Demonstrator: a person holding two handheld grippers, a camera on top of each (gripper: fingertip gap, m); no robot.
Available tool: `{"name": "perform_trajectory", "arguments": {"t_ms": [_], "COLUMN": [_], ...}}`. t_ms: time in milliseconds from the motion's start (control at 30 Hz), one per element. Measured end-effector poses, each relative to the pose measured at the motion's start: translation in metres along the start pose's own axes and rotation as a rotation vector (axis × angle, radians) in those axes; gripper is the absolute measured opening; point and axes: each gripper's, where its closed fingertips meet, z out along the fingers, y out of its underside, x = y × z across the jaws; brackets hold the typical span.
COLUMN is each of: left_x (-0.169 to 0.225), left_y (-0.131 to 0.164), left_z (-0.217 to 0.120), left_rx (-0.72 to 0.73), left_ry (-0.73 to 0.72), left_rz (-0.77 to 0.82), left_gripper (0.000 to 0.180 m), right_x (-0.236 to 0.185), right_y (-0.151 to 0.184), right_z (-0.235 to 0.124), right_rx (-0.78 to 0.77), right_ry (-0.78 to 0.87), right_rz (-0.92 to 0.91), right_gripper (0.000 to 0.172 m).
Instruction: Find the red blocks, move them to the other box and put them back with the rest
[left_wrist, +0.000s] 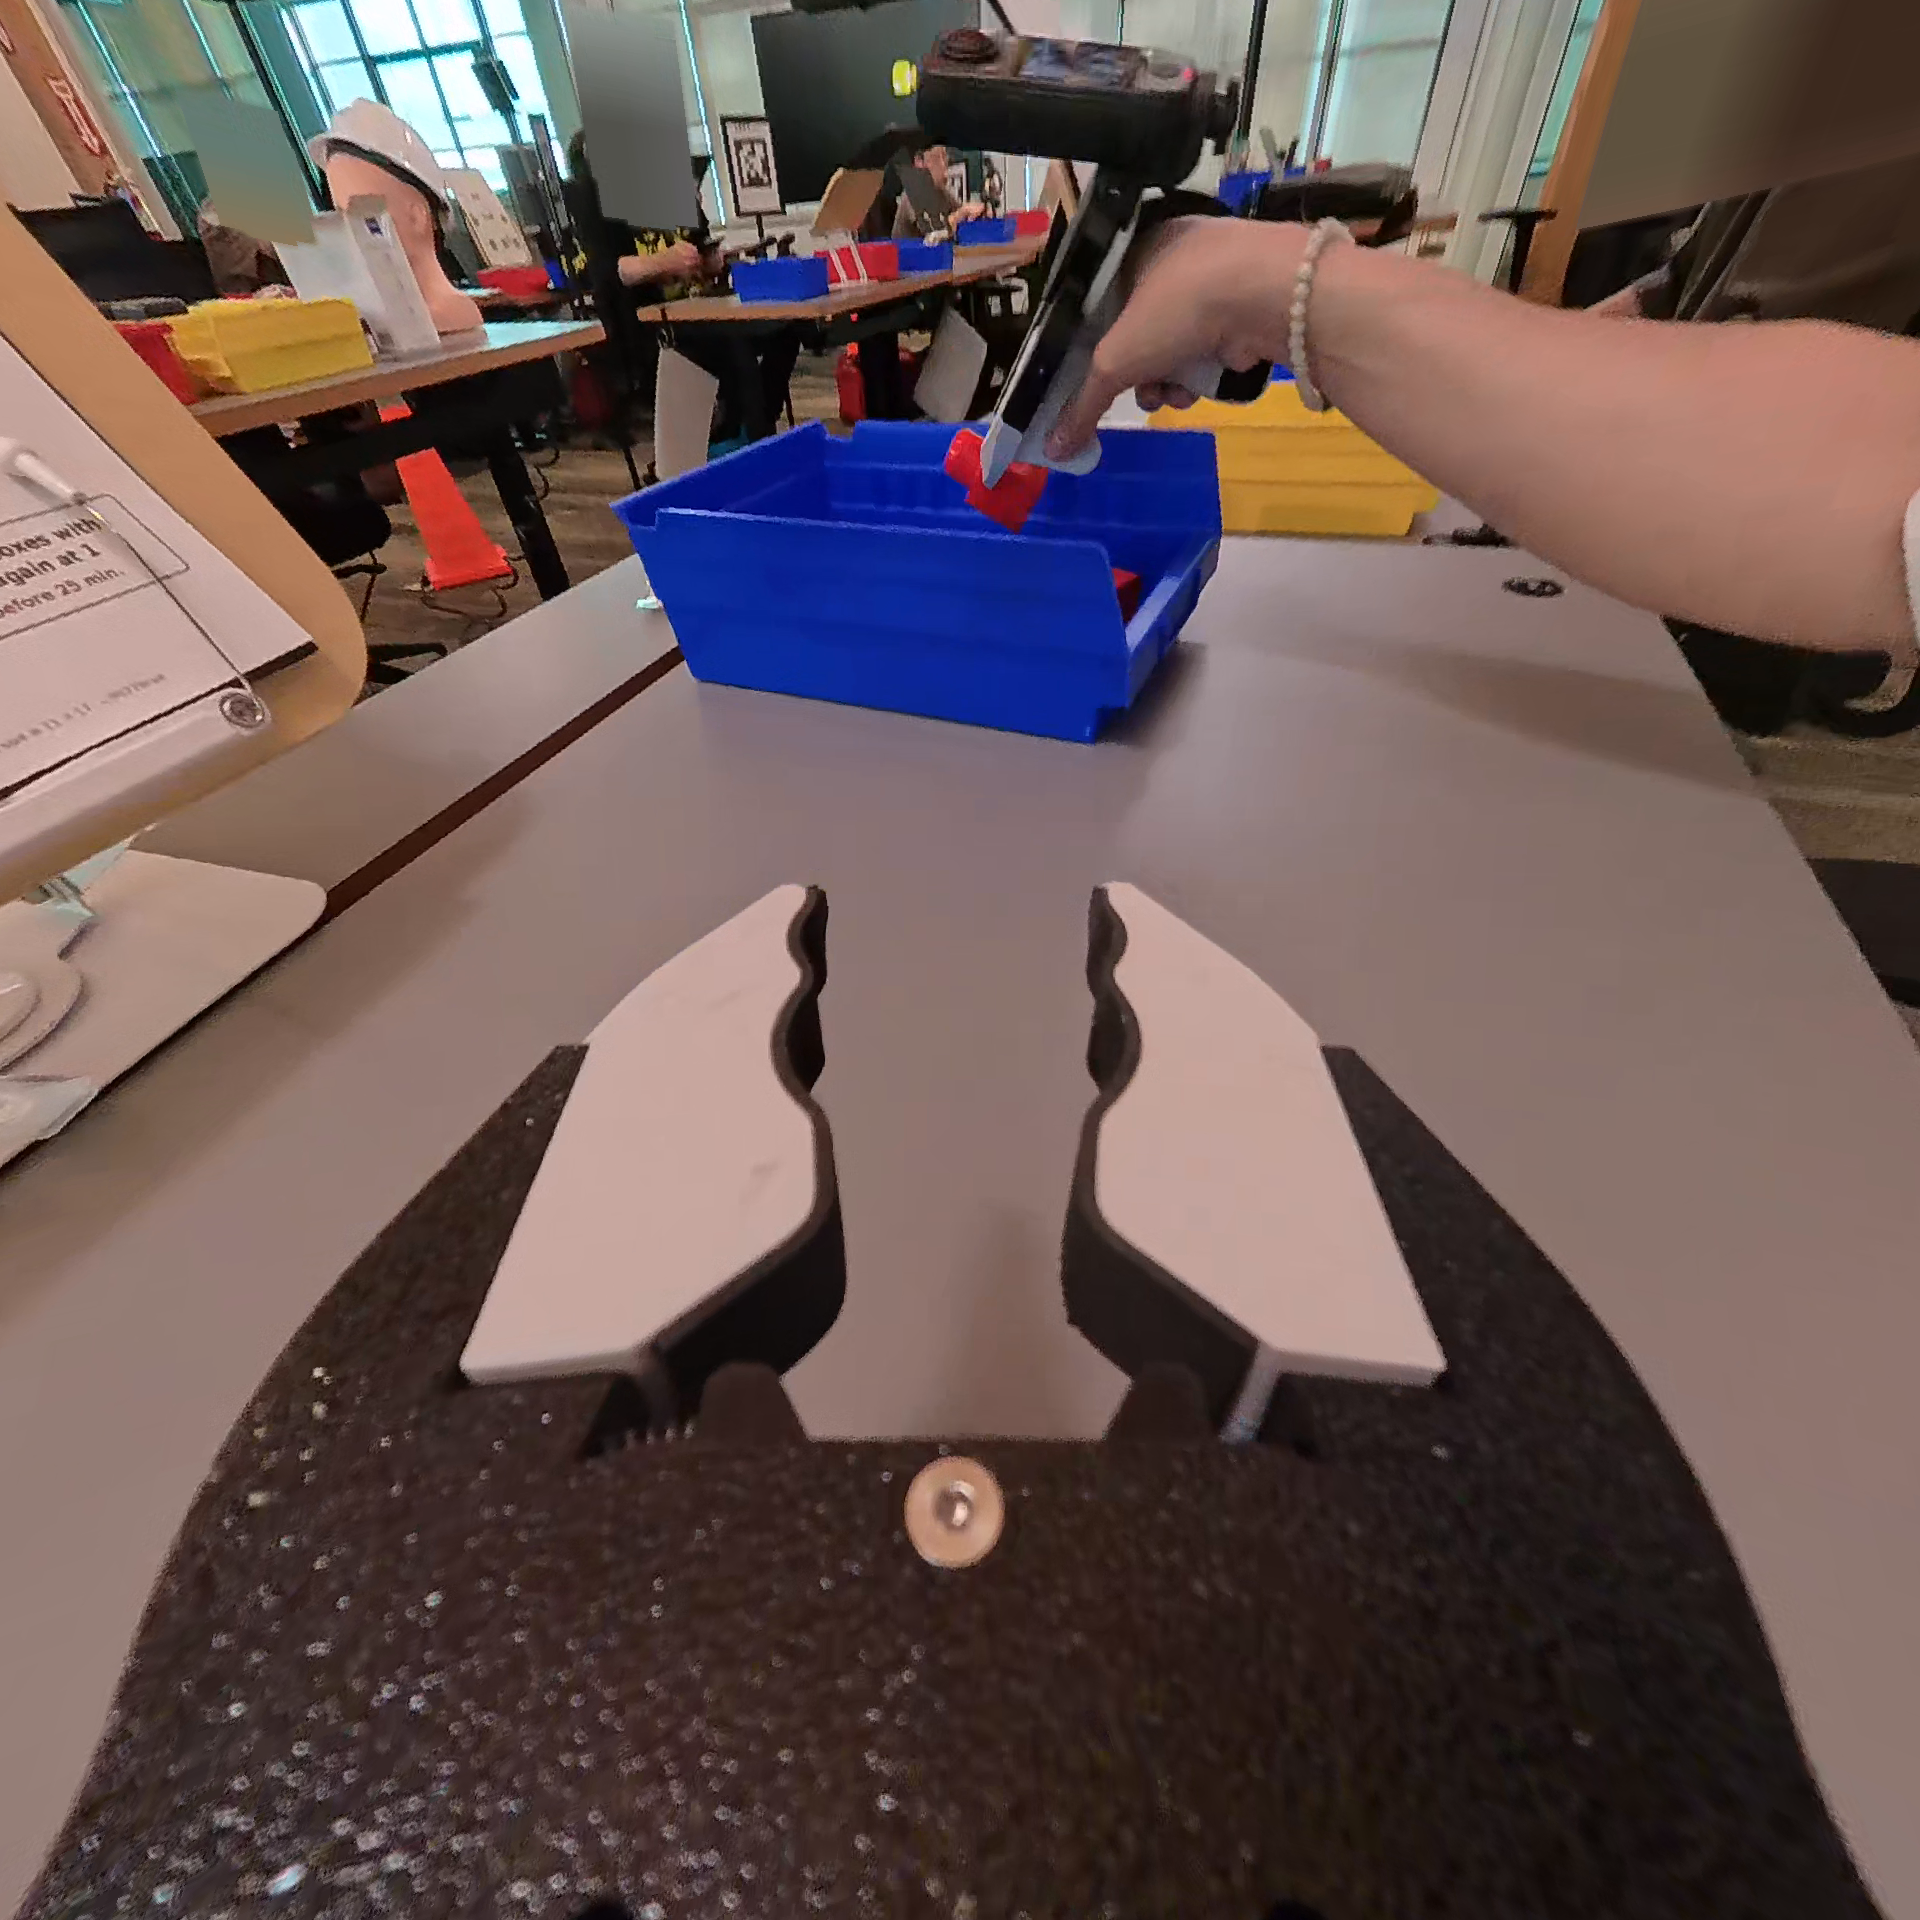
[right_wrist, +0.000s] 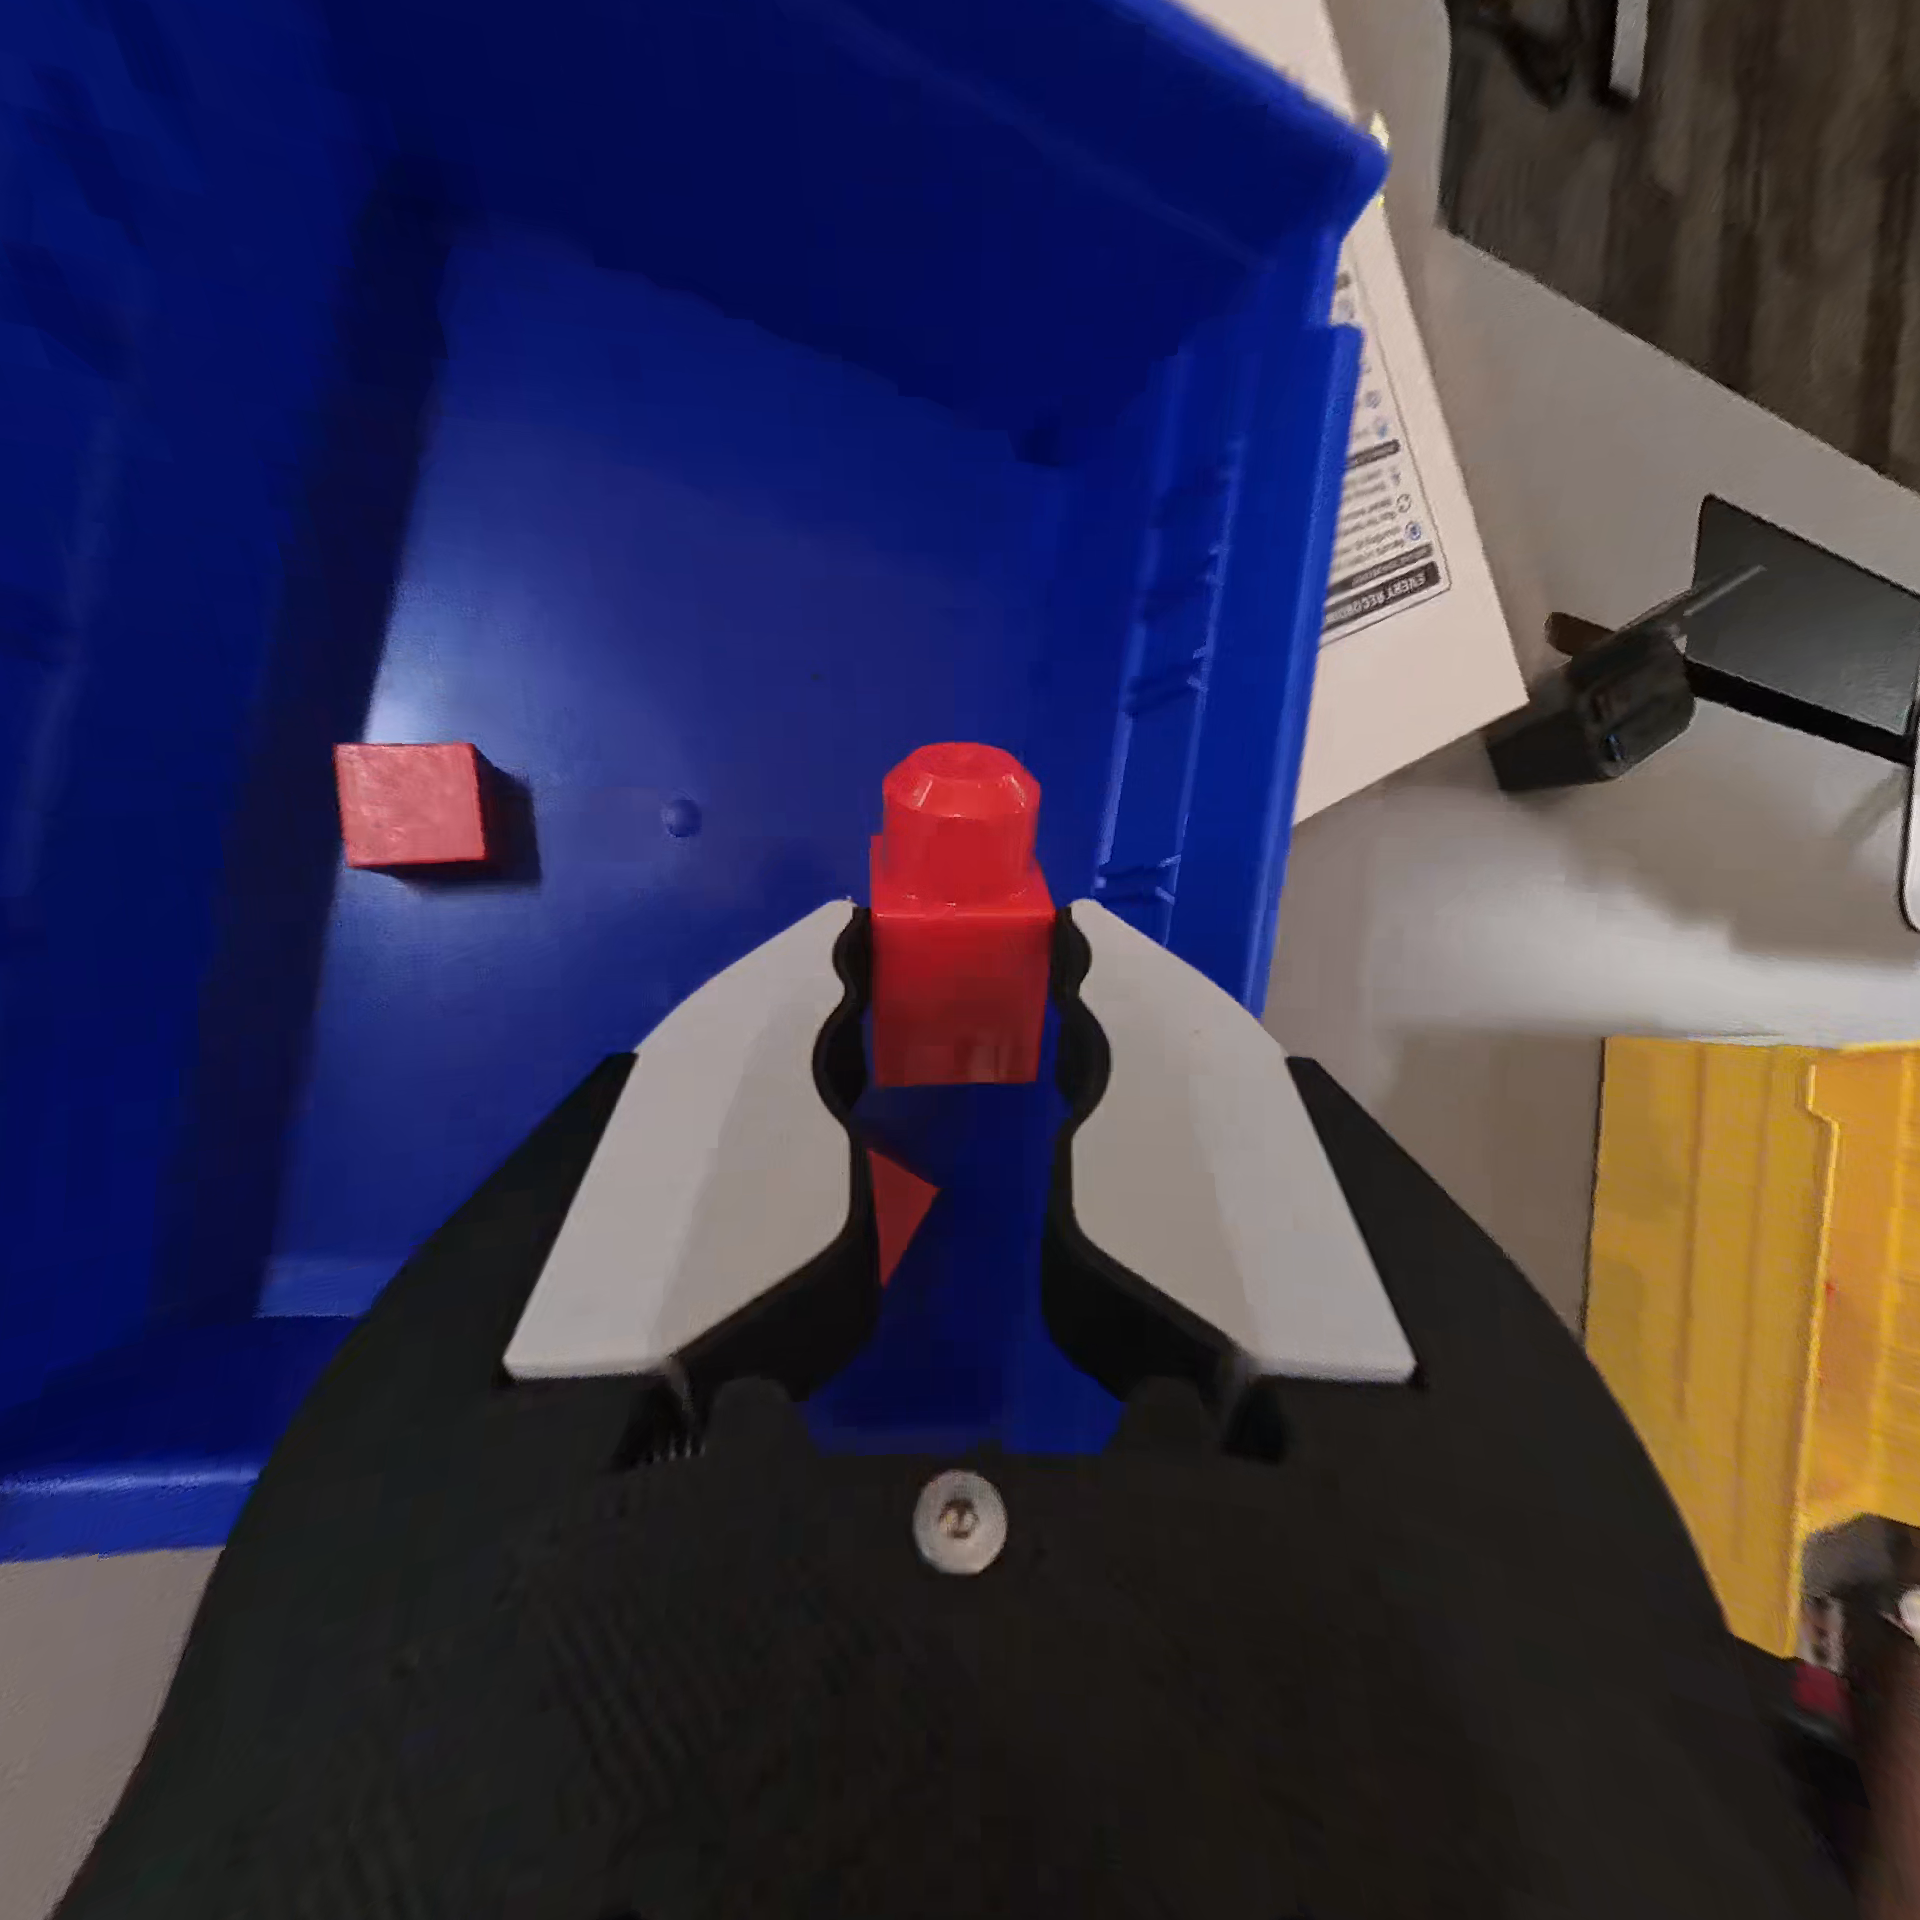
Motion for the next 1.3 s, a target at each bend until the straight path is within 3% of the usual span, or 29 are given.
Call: {"name": "perform_trajectory", "arguments": {"t_ms": [200, 300, 433, 533, 667, 767, 867, 967, 1067, 1167, 1300], "left_x": [0.0, -0.001, -0.003, -0.009, -0.03, -0.054, -0.091, -0.138, -0.174, -0.206, -0.23], "left_y": [0.014, 0.013, 0.011, 0.005, -0.006, -0.019, -0.03, -0.018, 0.008, 0.039, 0.078], "left_z": [0.003, 0.001, 0.0, -0.004, -0.021, -0.053, -0.104, -0.16, -0.194, -0.212, -0.218], "left_rx": [-0.069, -0.068, -0.047, -0.02, 0.008, 0.026, 0.022, -0.089, -0.302, -0.532, -0.785], "left_ry": [-0.014, -0.016, -0.017, -0.047, -0.147, -0.271, -0.442, -0.621, -0.674, -0.691, -0.611], "left_rz": [0.016, 0.03, 0.005, -0.02, -0.097, -0.147, -0.254, -0.351, -0.384, -0.391, -0.382], "left_gripper": [0.047, 0.048, 0.048, 0.048, 0.048, 0.048, 0.044, 0.043, 0.051, 0.064, 0.07], "right_x": [-0.001, 0.0, 0.0, -0.009, -0.044, -0.074, -0.1, -0.122, -0.138, -0.15, -0.158], "right_y": [0.014, 0.016, 0.01, -0.003, -0.036, -0.048, -0.042, -0.029, -0.02, -0.013, -0.001], "right_z": [0.034, 0.039, 0.032, 0.01, -0.049, -0.1, -0.132, -0.146, -0.155, -0.161, -0.161], "right_rx": [-0.169, -0.168, -0.085, 0.05, 0.389, 0.616, 0.73, 0.763, 0.792, 0.806, 0.8], "right_ry": [0.075, 0.097, 0.131, 0.087, -0.087, -0.237, -0.336, -0.402, -0.452, -0.477, -0.483], "right_rz": [-0.083, -0.078, -0.045, -0.028, 0.037, 0.069, 0.075, 0.072, 0.081, 0.079, 0.082], "right_gripper": [0.035, 0.038, 0.068, 0.077, 0.08, 0.081, 0.08, 0.078, 0.076, 0.074, 0.072]}}
